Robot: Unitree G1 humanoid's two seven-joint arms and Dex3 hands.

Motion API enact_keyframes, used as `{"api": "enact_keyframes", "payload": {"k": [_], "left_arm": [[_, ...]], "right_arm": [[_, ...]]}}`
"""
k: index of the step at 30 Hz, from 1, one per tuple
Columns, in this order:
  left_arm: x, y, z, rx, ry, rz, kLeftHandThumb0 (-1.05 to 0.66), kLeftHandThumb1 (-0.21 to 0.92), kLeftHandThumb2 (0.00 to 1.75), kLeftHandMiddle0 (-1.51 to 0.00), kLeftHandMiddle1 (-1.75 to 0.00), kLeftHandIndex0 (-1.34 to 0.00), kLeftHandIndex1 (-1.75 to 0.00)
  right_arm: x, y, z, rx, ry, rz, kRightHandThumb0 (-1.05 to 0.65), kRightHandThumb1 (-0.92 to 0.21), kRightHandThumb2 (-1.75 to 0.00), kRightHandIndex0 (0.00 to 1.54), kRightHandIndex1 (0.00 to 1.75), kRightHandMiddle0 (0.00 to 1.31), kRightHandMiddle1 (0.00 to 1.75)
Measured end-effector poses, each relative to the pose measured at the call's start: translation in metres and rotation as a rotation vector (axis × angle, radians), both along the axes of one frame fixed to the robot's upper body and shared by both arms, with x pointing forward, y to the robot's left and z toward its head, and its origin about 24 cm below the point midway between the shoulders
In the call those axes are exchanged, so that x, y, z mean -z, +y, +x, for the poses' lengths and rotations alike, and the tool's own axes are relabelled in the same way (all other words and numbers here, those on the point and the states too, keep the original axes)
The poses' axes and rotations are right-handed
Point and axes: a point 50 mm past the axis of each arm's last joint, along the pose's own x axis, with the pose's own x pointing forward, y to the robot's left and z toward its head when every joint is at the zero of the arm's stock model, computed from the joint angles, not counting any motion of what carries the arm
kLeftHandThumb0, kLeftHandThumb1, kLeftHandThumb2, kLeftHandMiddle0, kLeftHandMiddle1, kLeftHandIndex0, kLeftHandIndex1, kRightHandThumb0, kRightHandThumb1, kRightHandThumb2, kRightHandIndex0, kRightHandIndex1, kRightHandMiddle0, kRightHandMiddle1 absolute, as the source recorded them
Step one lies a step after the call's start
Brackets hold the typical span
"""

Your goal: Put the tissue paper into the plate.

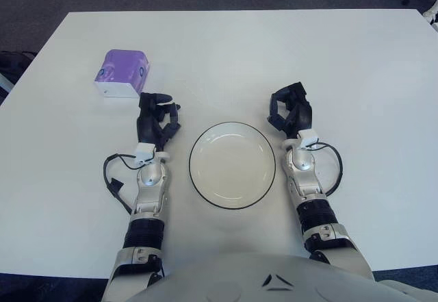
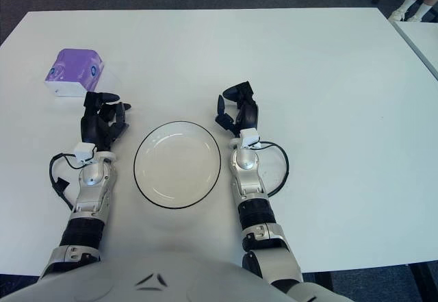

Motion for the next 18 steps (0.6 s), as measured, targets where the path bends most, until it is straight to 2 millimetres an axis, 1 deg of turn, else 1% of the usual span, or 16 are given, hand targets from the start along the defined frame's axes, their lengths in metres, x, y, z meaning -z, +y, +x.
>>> {"api": "enact_keyframes", "payload": {"k": [7, 13, 18], "left_arm": [[0.0000, 0.0003, -0.0002, 0.000, 0.000, 0.002, -0.36, 0.85, 0.64, -0.45, -1.36, -0.23, -1.75], [-0.0002, 0.0014, -0.0005, -0.001, 0.001, 0.011, -0.36, 0.80, 0.70, -0.47, -1.40, -0.26, -1.75], [-0.0036, 0.0019, -0.0007, -0.026, -0.011, 0.076, -0.36, 0.77, 0.74, -0.50, -1.39, -0.27, -1.75]], "right_arm": [[-0.0001, 0.0003, 0.0000, -0.001, -0.001, 0.000, -0.39, -0.62, -0.94, 0.63, 1.36, 0.38, 1.75], [0.0001, 0.0006, 0.0000, -0.001, 0.000, 0.000, -0.40, -0.61, -0.96, 0.64, 1.36, 0.39, 1.75], [0.0001, 0.0017, 0.0005, -0.005, 0.000, 0.000, -0.40, -0.60, -0.97, 0.65, 1.36, 0.39, 1.75]]}}
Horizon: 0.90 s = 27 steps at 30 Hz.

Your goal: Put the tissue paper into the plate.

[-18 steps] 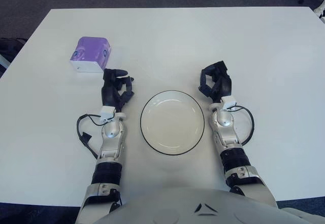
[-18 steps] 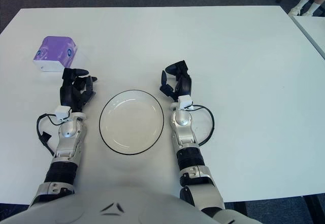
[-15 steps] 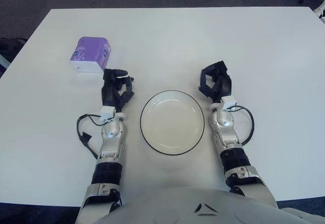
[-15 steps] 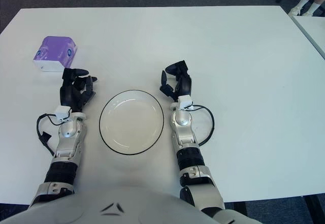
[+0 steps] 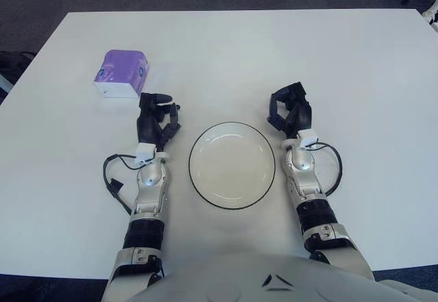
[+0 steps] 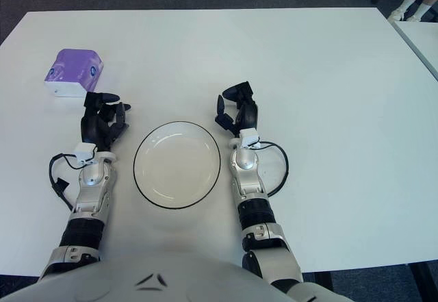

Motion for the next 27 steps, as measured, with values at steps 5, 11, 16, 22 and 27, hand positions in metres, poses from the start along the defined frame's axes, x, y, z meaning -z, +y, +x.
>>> {"api": "enact_keyframes", "payload": {"k": [5, 11, 16, 22, 27], "left_arm": [[-0.010, -0.001, -0.005, -0.012, -0.034, 0.196, -0.36, 0.80, 0.71, -0.53, -1.37, -0.26, -1.75], [-0.012, 0.012, -0.020, -0.044, -0.030, 0.540, -0.35, 0.87, 0.61, -0.52, -1.43, -0.22, -1.75], [-0.013, 0.022, -0.027, -0.076, -0.043, 0.707, -0.34, 0.91, 0.55, -0.50, -1.47, -0.19, -1.75], [-0.019, 0.027, -0.029, -0.100, -0.087, 0.797, -0.35, 0.92, 0.53, -0.44, -1.43, -0.19, -1.75], [-0.027, 0.029, -0.030, -0.124, -0.141, 0.873, -0.52, 0.90, 0.74, -0.34, -1.39, -0.09, -1.64]], "right_arm": [[-0.003, 0.003, 0.002, -0.013, -0.010, -0.002, -0.40, -0.61, -0.96, 0.64, 1.36, 0.39, 1.75], [-0.004, 0.003, 0.003, -0.009, -0.014, 0.005, -0.39, -0.61, -0.95, 0.64, 1.36, 0.38, 1.75], [-0.004, 0.001, 0.003, -0.002, -0.013, 0.013, -0.39, -0.63, -0.93, 0.64, 1.35, 0.37, 1.75], [-0.003, 0.001, 0.004, 0.006, -0.010, 0.014, -0.39, -0.64, -0.92, 0.64, 1.36, 0.37, 1.75], [-0.003, 0.002, 0.005, 0.003, -0.008, 0.014, -0.39, -0.64, -0.92, 0.63, 1.36, 0.37, 1.75]]}}
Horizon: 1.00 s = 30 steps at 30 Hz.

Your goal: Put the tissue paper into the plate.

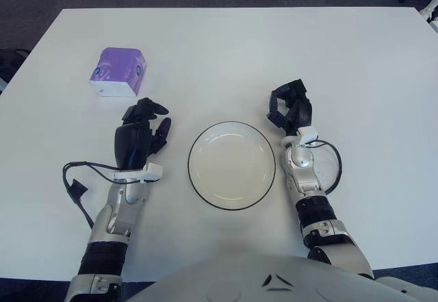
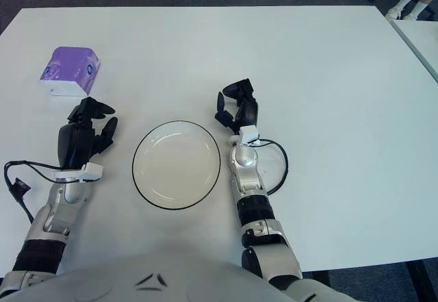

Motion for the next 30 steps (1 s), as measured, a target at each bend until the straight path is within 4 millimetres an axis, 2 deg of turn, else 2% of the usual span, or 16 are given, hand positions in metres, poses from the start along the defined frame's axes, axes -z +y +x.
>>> {"api": "enact_keyframes", "payload": {"k": [2, 4, 7, 11, 14, 16, 20, 21, 22, 25, 28, 30], "left_arm": [[-0.002, 0.003, 0.000, -0.006, -0.018, 0.041, -0.66, 0.88, 0.83, -0.29, -1.39, -0.05, -1.56], [-0.005, 0.006, 0.000, -0.018, -0.035, 0.078, -0.78, 0.87, 0.84, -0.24, -1.37, -0.02, -1.51], [-0.009, 0.012, 0.001, -0.043, -0.060, 0.127, -0.87, 0.84, 0.81, -0.19, -1.36, -0.01, -1.46], [-0.017, 0.019, 0.003, -0.070, -0.094, 0.173, -0.97, 0.81, 0.73, -0.12, -1.32, 0.00, -1.39], [-0.023, 0.022, 0.007, -0.079, -0.120, 0.195, -1.02, 0.88, 0.59, -0.04, -1.22, 0.00, -1.20], [-0.029, 0.025, 0.010, -0.082, -0.140, 0.210, -1.04, 0.91, 0.54, -0.02, -1.08, 0.00, -1.01], [-0.042, 0.030, 0.017, -0.084, -0.185, 0.243, -1.05, 0.92, 0.51, 0.00, -0.92, 0.00, -0.82], [-0.045, 0.031, 0.018, -0.086, -0.195, 0.249, -1.05, 0.92, 0.51, 0.00, -0.85, 0.00, -0.74], [-0.047, 0.032, 0.019, -0.089, -0.201, 0.256, -1.05, 0.92, 0.52, 0.00, -0.67, 0.00, -0.58], [-0.051, 0.036, 0.022, -0.111, -0.199, 0.285, -1.05, 0.92, 0.55, 0.00, -0.37, 0.00, -0.30], [-0.052, 0.042, 0.024, -0.146, -0.171, 0.330, -1.05, 0.92, 0.56, 0.00, -0.15, 0.00, -0.11], [-0.052, 0.046, 0.025, -0.169, -0.141, 0.357, -1.05, 0.92, 0.56, 0.00, -0.08, 0.00, -0.06]], "right_arm": [[0.000, 0.000, 0.000, -0.001, 0.001, 0.000, -0.39, -0.63, -0.93, 0.63, 1.36, 0.37, 1.75], [0.000, 0.000, 0.000, -0.001, 0.001, 0.001, -0.39, -0.63, -0.93, 0.64, 1.36, 0.37, 1.75], [0.001, 0.000, 0.000, -0.001, 0.001, 0.004, -0.39, -0.63, -0.93, 0.64, 1.37, 0.37, 1.75], [0.001, 0.000, 0.001, -0.005, 0.002, 0.008, -0.39, -0.62, -0.94, 0.64, 1.37, 0.38, 1.75], [0.001, 0.000, 0.002, -0.009, 0.004, 0.011, -0.39, -0.62, -0.95, 0.63, 1.37, 0.38, 1.75], [0.002, 0.000, 0.002, -0.013, 0.005, 0.012, -0.39, -0.61, -0.95, 0.63, 1.37, 0.38, 1.75], [0.002, 0.001, 0.004, -0.022, 0.006, 0.012, -0.40, -0.61, -0.96, 0.62, 1.36, 0.39, 1.75], [0.002, 0.001, 0.004, -0.023, 0.005, 0.012, -0.40, -0.61, -0.96, 0.62, 1.36, 0.39, 1.75], [0.002, 0.001, 0.004, -0.024, 0.005, 0.012, -0.40, -0.61, -0.96, 0.62, 1.36, 0.39, 1.75], [0.002, 0.001, 0.005, -0.024, 0.005, 0.013, -0.40, -0.61, -0.96, 0.63, 1.37, 0.39, 1.75], [0.002, 0.001, 0.005, -0.022, 0.007, 0.014, -0.40, -0.61, -0.96, 0.63, 1.37, 0.39, 1.75], [0.002, 0.001, 0.006, -0.020, 0.007, 0.014, -0.40, -0.61, -0.96, 0.63, 1.38, 0.39, 1.75]]}}
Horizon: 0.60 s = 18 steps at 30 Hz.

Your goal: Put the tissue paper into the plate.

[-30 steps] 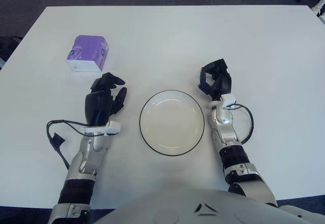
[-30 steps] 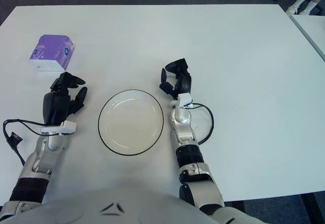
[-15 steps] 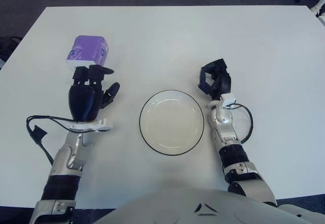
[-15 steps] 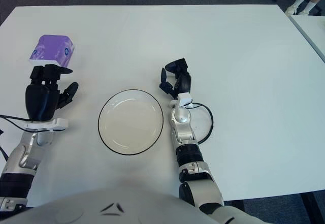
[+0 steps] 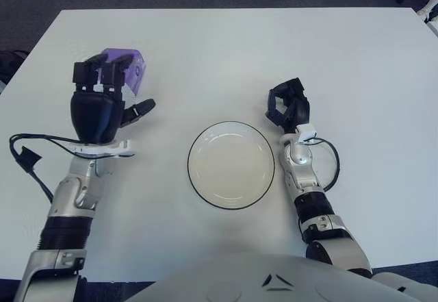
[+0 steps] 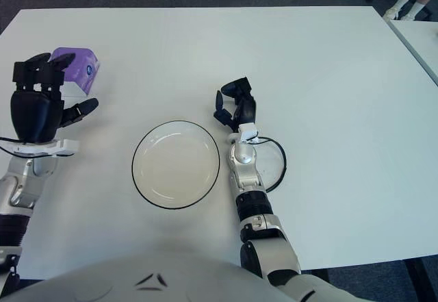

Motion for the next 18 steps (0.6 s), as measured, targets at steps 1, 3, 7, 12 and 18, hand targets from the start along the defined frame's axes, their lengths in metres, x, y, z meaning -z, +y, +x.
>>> {"api": "enact_keyframes", "payload": {"k": [1, 3, 7, 12, 18], "left_arm": [[0.000, 0.002, 0.001, -0.014, 0.012, 0.006, -1.05, 0.92, 0.55, 0.00, -0.05, 0.00, -0.03], [-0.002, 0.004, 0.003, -0.031, 0.033, 0.018, -1.05, 0.92, 0.53, 0.00, -0.03, 0.00, -0.02], [-0.008, 0.009, 0.007, -0.054, 0.062, 0.050, -1.05, 0.92, 0.50, 0.00, 0.00, 0.00, 0.00], [-0.016, 0.012, 0.013, -0.064, 0.083, 0.090, -1.05, 0.92, 0.47, 0.00, 0.00, 0.00, 0.00], [-0.022, 0.016, 0.024, -0.074, 0.123, 0.135, -1.05, 0.92, 0.48, 0.00, 0.00, 0.00, 0.00]], "right_arm": [[0.000, 0.000, 0.000, 0.001, 0.000, 0.000, -0.40, -0.61, -0.96, 0.62, 1.37, 0.39, 1.75], [0.000, -0.001, 0.000, 0.002, 0.000, 0.001, -0.39, -0.61, -0.96, 0.62, 1.37, 0.38, 1.75], [0.000, 0.000, 0.000, 0.002, 0.000, 0.000, -0.39, -0.61, -0.95, 0.62, 1.37, 0.38, 1.75], [0.000, 0.000, 0.000, 0.001, 0.000, 0.000, -0.39, -0.61, -0.96, 0.61, 1.37, 0.39, 1.75], [0.000, -0.001, 0.001, 0.003, 0.001, 0.001, -0.40, -0.60, -0.96, 0.62, 1.38, 0.39, 1.75]]}}
